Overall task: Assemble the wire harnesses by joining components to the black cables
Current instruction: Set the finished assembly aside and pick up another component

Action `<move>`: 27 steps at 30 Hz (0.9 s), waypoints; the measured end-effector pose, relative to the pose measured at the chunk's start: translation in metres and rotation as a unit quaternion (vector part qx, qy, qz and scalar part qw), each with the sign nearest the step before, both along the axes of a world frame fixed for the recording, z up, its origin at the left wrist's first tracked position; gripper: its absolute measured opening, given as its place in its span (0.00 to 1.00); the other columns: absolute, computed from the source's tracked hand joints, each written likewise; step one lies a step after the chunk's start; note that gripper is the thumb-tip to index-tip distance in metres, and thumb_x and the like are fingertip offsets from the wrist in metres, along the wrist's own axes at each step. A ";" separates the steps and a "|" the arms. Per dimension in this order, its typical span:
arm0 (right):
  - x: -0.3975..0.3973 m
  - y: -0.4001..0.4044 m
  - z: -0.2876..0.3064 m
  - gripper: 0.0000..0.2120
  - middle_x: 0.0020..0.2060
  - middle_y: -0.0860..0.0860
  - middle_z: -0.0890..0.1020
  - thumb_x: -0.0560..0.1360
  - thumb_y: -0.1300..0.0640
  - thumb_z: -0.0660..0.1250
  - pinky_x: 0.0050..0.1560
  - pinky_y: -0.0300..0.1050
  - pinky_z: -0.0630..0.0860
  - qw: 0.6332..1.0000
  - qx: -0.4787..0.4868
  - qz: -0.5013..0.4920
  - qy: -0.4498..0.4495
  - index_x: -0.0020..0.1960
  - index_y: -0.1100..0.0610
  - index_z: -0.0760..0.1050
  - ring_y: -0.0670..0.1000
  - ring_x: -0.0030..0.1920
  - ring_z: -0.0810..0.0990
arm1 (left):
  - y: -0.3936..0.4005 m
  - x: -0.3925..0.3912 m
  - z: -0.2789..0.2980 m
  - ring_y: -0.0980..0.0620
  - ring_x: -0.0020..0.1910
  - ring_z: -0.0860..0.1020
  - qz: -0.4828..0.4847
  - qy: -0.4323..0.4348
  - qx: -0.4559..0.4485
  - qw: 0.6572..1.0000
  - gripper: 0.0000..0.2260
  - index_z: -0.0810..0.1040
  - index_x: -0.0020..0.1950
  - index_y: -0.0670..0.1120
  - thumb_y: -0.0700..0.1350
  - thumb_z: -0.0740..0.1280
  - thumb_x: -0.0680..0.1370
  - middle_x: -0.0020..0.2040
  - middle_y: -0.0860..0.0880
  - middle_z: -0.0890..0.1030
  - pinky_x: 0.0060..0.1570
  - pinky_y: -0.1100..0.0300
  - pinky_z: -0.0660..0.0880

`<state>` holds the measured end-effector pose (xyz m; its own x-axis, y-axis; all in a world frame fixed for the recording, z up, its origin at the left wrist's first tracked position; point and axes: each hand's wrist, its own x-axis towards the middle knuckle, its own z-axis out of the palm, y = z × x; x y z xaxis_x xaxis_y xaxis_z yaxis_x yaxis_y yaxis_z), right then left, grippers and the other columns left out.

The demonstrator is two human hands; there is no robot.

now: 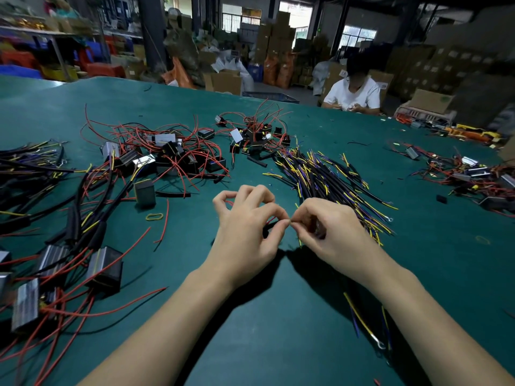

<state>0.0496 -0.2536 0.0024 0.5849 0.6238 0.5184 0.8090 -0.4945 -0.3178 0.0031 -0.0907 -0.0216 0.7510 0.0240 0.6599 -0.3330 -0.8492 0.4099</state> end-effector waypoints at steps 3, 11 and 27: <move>-0.002 0.005 0.000 0.08 0.33 0.55 0.75 0.74 0.64 0.59 0.33 0.49 0.71 0.978 -0.098 -0.025 -0.183 0.38 0.63 0.74 0.57 0.33 0.74 | -0.001 0.002 0.000 0.55 0.49 0.70 -0.004 0.033 -0.017 0.999 0.04 0.79 0.41 0.55 0.50 0.67 0.75 0.43 0.56 0.70 0.54 0.57 0.52; 0.000 0.003 -0.011 0.04 0.37 0.48 0.78 0.75 0.61 0.67 0.40 0.45 0.75 0.998 -0.013 -0.024 -0.059 0.50 0.57 0.77 0.48 0.36 0.76 | 0.000 0.002 -0.003 0.59 0.46 0.72 0.007 0.041 -0.136 0.990 0.05 0.81 0.37 0.55 0.48 0.73 0.72 0.40 0.53 0.73 0.50 0.57 0.54; -0.002 0.009 -0.009 0.03 0.31 0.47 0.78 0.74 0.66 0.68 0.35 0.34 0.71 0.919 0.219 -0.014 0.328 0.43 0.60 0.78 0.44 0.31 0.75 | 0.002 0.002 -0.004 0.58 0.48 0.70 -0.032 0.036 -0.122 0.991 0.03 0.81 0.39 0.54 0.48 0.73 0.73 0.41 0.54 0.71 0.52 0.57 0.54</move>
<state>0.0476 -0.2443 -0.0069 0.8734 0.4195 0.2474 0.3621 -0.2195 -0.9059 0.0052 -0.0884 -0.0252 0.8013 0.1278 0.5845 -0.3444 -0.7003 0.6253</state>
